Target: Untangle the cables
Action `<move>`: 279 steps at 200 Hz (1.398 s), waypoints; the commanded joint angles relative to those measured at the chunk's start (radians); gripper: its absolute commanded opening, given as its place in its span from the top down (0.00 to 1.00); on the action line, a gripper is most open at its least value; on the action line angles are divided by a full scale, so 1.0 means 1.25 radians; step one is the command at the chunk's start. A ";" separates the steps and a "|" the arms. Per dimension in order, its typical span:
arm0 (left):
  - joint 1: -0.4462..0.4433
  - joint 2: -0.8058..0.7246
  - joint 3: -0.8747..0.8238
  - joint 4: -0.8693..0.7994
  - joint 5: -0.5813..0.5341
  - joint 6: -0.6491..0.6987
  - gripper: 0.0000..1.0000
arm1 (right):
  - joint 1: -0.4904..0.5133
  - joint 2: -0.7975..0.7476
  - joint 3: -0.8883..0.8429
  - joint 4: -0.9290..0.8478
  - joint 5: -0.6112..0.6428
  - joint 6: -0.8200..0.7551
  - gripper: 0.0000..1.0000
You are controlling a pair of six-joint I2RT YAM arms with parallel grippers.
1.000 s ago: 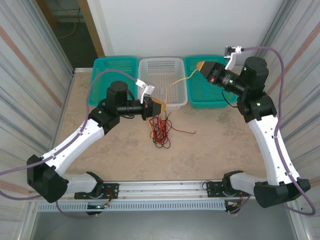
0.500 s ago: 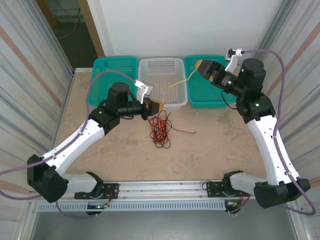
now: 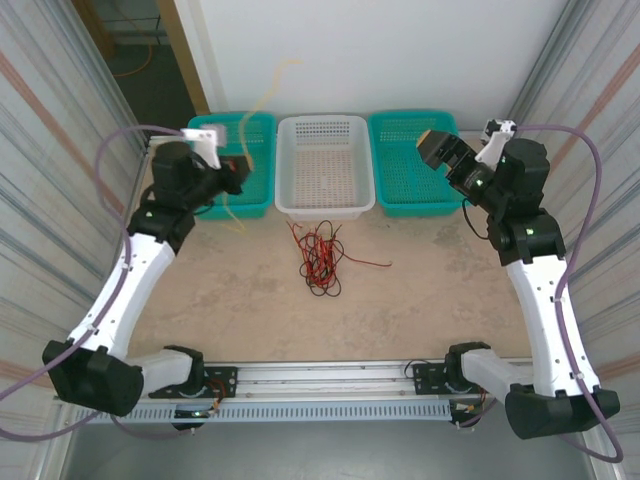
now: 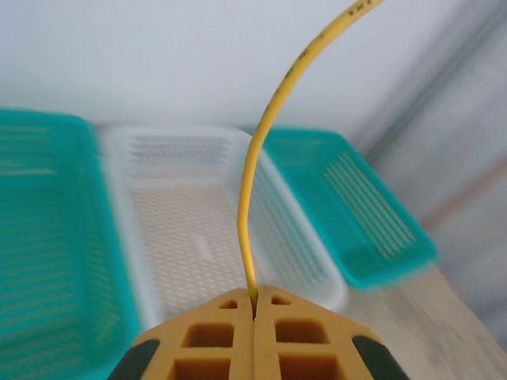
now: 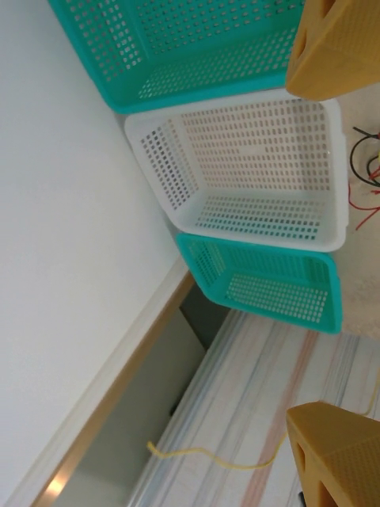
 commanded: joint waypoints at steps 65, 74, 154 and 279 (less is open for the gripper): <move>0.159 0.337 0.193 0.124 -0.191 -0.291 1.00 | 0.063 -0.007 -0.079 -0.031 -0.019 -0.021 0.11; 0.159 0.370 0.204 0.116 -0.209 -0.338 1.00 | 0.074 -0.002 -0.083 -0.040 -0.015 -0.028 0.12; 0.161 0.555 0.231 0.205 -0.193 -0.552 0.48 | 0.095 0.019 -0.101 -0.067 -0.027 -0.060 0.13; 0.034 0.113 -0.008 0.044 -0.155 -0.198 0.27 | 0.173 0.085 -0.200 -0.059 -0.020 -0.071 0.20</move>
